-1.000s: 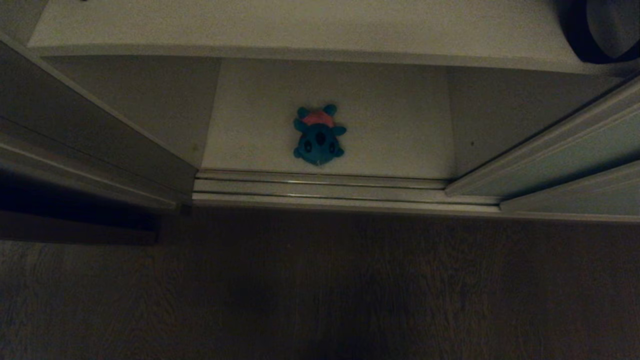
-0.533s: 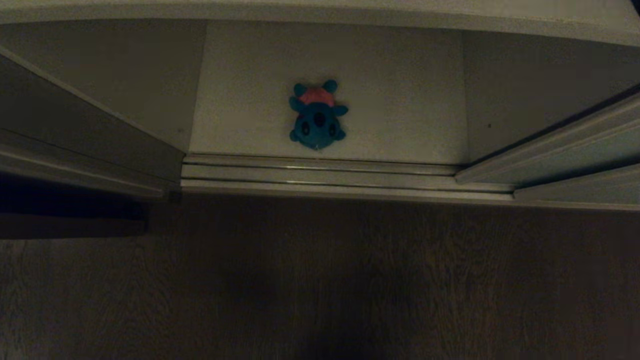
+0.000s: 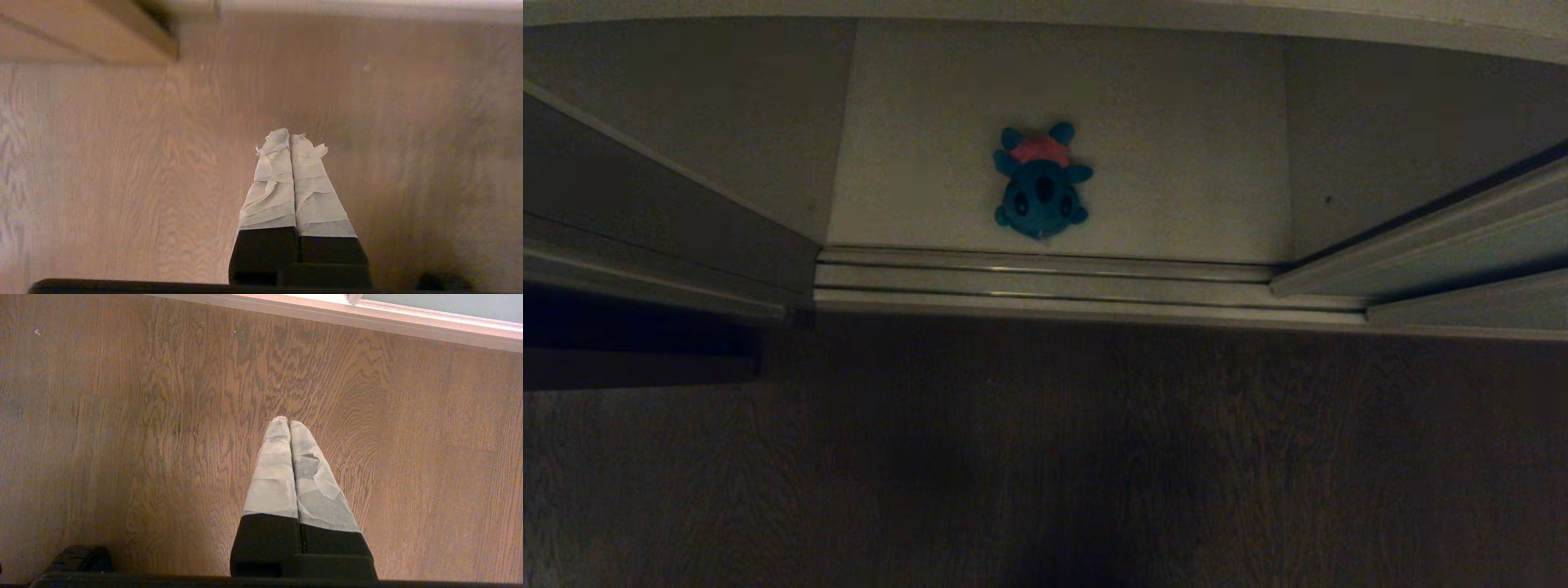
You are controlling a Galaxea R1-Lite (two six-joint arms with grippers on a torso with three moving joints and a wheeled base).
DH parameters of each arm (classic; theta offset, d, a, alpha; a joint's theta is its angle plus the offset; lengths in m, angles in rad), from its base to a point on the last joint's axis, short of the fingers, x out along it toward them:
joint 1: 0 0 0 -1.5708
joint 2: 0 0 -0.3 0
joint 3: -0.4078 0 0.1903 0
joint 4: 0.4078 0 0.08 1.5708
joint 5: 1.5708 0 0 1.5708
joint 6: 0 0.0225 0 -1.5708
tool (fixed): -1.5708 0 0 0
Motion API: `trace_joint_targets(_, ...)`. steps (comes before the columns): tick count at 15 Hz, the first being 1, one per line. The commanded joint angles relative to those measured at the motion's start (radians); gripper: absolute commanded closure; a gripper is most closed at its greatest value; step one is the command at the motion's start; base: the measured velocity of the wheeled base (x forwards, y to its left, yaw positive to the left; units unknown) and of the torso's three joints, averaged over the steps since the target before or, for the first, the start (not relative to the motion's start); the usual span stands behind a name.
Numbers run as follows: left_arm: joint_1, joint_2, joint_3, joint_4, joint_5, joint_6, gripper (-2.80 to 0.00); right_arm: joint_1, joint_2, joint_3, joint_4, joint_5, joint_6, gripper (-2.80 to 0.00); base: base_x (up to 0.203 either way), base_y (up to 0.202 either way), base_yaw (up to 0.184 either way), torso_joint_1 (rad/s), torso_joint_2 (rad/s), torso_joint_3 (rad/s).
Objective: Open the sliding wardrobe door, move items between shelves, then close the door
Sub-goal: Place the blue doll on the higher shelf
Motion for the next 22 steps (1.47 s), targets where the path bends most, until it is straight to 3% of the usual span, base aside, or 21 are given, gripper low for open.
trace_joint_targets(1, 0.0, 0.095, -0.087, 0.022, -0.014, -0.003, 0.0, 0.0, -0.003, 0.0, 0.0, 0.0, 0.0, 0.0, 0.0, 0.0, 0.0, 0.0, 0.0, 0.0)
trace_joint_targets(7, -0.005, 0.858, -0.362, 0.015, -0.155, -0.109, 0.0, 0.0, -0.003, 0.0, 0.0, 0.0, 0.0, 0.0, 0.0, 0.0, 0.0, 0.0, 0.0, 0.0)
trace_joint_targets(13, -0.029, 1.495, -0.601, -0.089, -0.29, -0.126, 0.0, 0.0, -0.003, 0.0, 0.0, 0.0, 0.0, 0.0, 0.0, 0.0, 0.0, 0.0, 0.0, 0.0)
trace_joint_targets(18, -0.156, 1.824, -1.069, -0.144, -0.307, -0.198, 0.0, 0.0, -0.003, 0.0, 0.0, 0.0, 0.0, 0.0, 0.0, 0.0, 0.0, 0.0, 0.0, 0.0)
trace_joint_targets(22, -0.269, 1.966, -1.357, -0.151, -0.297, -0.329, 0.0, 0.0, -0.003, 0.0, 0.0, 0.0, 0.0, 0.0, 0.0, 0.0, 0.0, 0.0, 0.0, 0.0)
